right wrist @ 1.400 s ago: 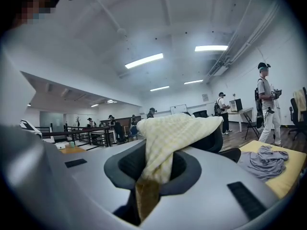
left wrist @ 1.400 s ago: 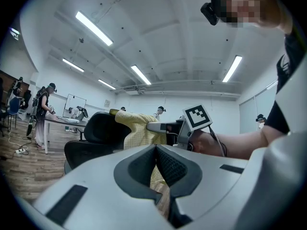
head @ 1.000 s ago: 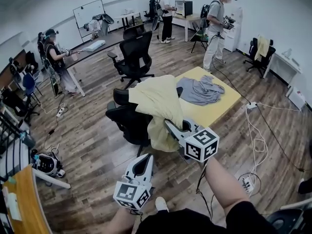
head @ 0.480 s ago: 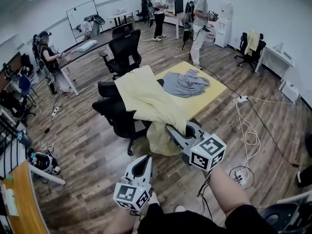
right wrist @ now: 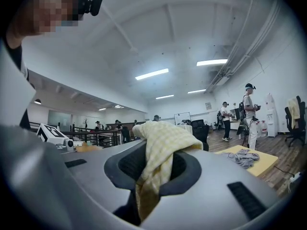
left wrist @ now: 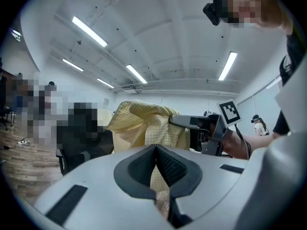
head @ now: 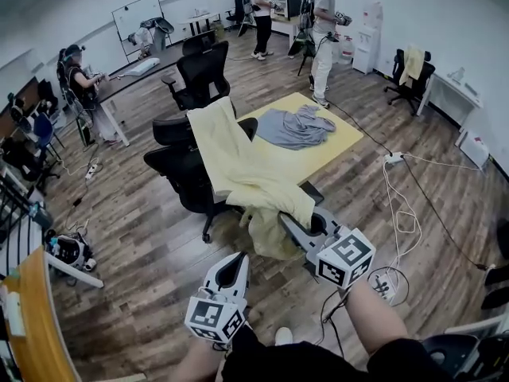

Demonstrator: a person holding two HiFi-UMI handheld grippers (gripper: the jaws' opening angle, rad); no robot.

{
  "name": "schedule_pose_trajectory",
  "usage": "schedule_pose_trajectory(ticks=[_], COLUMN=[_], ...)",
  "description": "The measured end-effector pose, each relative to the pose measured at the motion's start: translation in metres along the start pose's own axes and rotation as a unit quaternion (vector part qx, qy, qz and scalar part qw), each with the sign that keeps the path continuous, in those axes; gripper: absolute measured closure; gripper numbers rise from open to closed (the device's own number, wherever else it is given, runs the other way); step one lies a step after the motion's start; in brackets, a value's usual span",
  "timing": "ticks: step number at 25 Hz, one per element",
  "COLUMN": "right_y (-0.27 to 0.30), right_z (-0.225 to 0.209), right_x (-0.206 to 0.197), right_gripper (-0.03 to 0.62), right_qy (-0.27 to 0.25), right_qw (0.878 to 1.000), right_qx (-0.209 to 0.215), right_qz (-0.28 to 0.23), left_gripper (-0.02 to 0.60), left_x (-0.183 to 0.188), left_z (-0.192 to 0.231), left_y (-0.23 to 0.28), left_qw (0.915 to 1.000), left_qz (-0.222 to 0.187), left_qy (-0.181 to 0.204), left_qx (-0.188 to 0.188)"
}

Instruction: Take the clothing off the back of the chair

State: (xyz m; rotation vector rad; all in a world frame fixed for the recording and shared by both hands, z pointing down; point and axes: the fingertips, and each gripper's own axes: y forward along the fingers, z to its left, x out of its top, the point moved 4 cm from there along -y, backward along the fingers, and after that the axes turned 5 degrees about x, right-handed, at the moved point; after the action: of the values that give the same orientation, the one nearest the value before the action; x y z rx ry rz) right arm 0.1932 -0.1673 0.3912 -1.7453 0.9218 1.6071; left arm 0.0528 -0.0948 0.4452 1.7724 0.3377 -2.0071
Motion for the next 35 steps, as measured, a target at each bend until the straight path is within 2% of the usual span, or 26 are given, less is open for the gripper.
schedule_pose_trajectory(ticks=[9,16,23,28,35], right_y=[-0.016,-0.002,0.033,0.063,0.092], right_z=[0.011,0.04,0.101,0.149,0.199], right_x=[-0.02,-0.052,-0.069,-0.073,-0.072], right_gripper=[0.52,0.52,0.52,0.52,0.52], right_qy=[0.011,0.018,0.042,0.043,0.036], right_qw=[1.0,0.999,0.997,0.997,0.998], right_qx=[0.008,0.009,0.017,0.026,0.014], right_qz=[0.024,0.049,0.057,0.053,0.048], left_gripper=[0.566,0.566,0.566,0.566,0.566], left_x=[0.007,0.008,0.008,0.014,0.016], left_z=[-0.009,0.013,0.056,0.088,0.128], left_y=[-0.011,-0.035,-0.083,-0.119,-0.158], left_qw=[0.9997,0.9993,0.999,0.9993,0.9996], left_qz=[0.001,0.001,0.004,0.003,-0.004], left_qy=[0.011,0.008,0.005,0.009,0.007], left_qx=[0.02,0.036,0.044,0.037,0.026])
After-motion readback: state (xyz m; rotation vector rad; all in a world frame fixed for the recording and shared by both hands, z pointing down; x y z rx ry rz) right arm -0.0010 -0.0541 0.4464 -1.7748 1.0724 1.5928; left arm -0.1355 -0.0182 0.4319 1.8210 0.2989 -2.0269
